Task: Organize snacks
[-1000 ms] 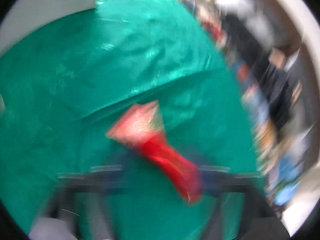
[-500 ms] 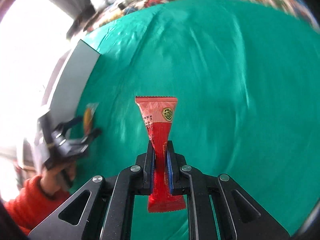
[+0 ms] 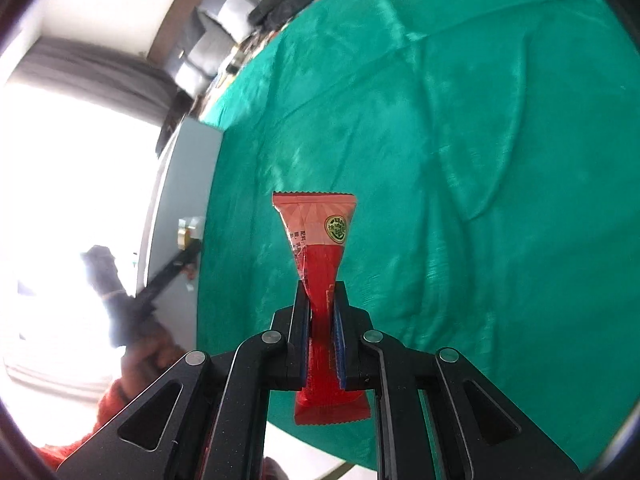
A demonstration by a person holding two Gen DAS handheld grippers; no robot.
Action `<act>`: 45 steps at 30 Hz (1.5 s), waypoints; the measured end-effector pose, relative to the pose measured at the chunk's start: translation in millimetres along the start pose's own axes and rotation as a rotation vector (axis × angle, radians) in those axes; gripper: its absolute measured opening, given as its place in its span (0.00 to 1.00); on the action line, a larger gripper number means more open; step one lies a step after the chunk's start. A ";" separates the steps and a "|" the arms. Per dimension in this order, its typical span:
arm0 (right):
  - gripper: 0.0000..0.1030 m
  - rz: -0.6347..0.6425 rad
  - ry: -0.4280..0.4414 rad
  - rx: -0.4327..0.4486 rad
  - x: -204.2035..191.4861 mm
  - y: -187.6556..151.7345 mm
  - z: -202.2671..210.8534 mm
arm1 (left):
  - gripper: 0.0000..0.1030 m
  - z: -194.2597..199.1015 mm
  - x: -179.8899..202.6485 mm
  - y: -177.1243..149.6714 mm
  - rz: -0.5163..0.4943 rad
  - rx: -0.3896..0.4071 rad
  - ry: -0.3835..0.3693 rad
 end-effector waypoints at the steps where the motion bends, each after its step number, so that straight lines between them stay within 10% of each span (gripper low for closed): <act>1: 0.10 0.022 0.001 -0.002 -11.0 2.5 1.1 | 0.40 13.9 2.8 3.3 0.006 0.025 -0.013; 9: 0.10 0.306 0.187 0.039 -204.0 26.6 11.7 | 0.41 160.3 -45.3 39.2 0.040 0.208 0.123; 18: 0.15 0.537 0.269 -0.046 -406.2 -13.6 -54.2 | 0.53 213.4 -153.2 3.7 0.139 0.156 0.446; 22: 0.59 0.595 0.108 -0.091 -407.8 -31.4 -119.7 | 0.79 218.1 -165.7 -12.7 0.151 0.155 0.515; 33: 0.65 0.679 -0.042 0.138 -379.9 -19.3 -43.5 | 1.00 255.4 -143.4 -11.0 0.163 0.274 0.732; 45: 0.70 0.775 -0.163 0.211 -393.1 -48.1 -41.0 | 1.00 270.3 -142.6 -16.6 0.177 0.264 0.759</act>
Point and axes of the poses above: each gripper's, at about its wrist camera, not at the fingertips, and z roughly against the way its jaws point, x to its right, y to its top, the point moved 4 cm from there along -z, roughly the way its jaws point, and after that the axes turned 13 degrees about -y, right-handed, at the moved point
